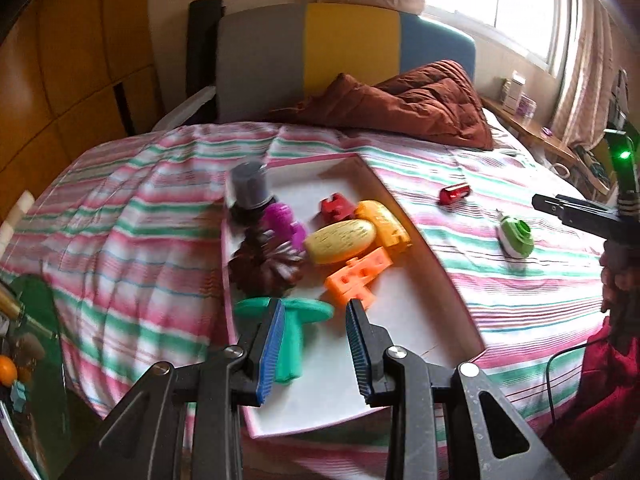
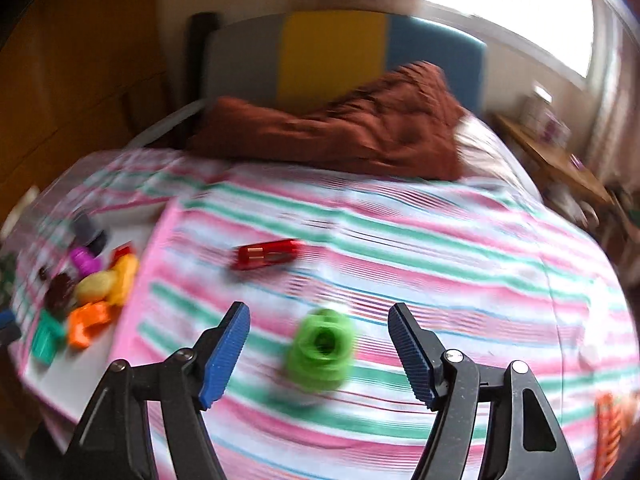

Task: Organize rigid objects
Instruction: 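Withdraw right gripper toward lime green toy while left reaches red cylinder, then grasp the red cylinder on the bed with left gripper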

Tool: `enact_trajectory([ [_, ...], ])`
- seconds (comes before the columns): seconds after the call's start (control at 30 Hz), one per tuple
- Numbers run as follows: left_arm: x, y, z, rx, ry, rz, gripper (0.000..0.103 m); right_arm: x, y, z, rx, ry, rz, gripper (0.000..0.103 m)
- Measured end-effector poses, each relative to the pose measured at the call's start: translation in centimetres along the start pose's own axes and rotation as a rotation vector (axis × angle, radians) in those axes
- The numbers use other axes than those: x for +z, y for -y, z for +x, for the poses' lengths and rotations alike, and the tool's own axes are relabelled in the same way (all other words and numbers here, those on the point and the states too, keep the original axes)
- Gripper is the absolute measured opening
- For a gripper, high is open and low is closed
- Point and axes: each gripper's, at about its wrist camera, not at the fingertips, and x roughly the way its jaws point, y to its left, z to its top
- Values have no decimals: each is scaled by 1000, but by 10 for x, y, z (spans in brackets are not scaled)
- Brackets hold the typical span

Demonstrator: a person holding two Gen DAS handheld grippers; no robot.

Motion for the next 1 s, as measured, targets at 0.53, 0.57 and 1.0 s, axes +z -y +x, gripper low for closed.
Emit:
enact_trajectory([
  [0.53,71,106,55,-162,-64,193,32,-7,77,2,-123,-10,342,77],
  [0.57,74,110,60,-166,-74,201,32,-7,77,3,-120,-10,340,77],
  [1.0,125,175,155,-214,-181,338,35,-7,78,7,-89,-28,342,78],
])
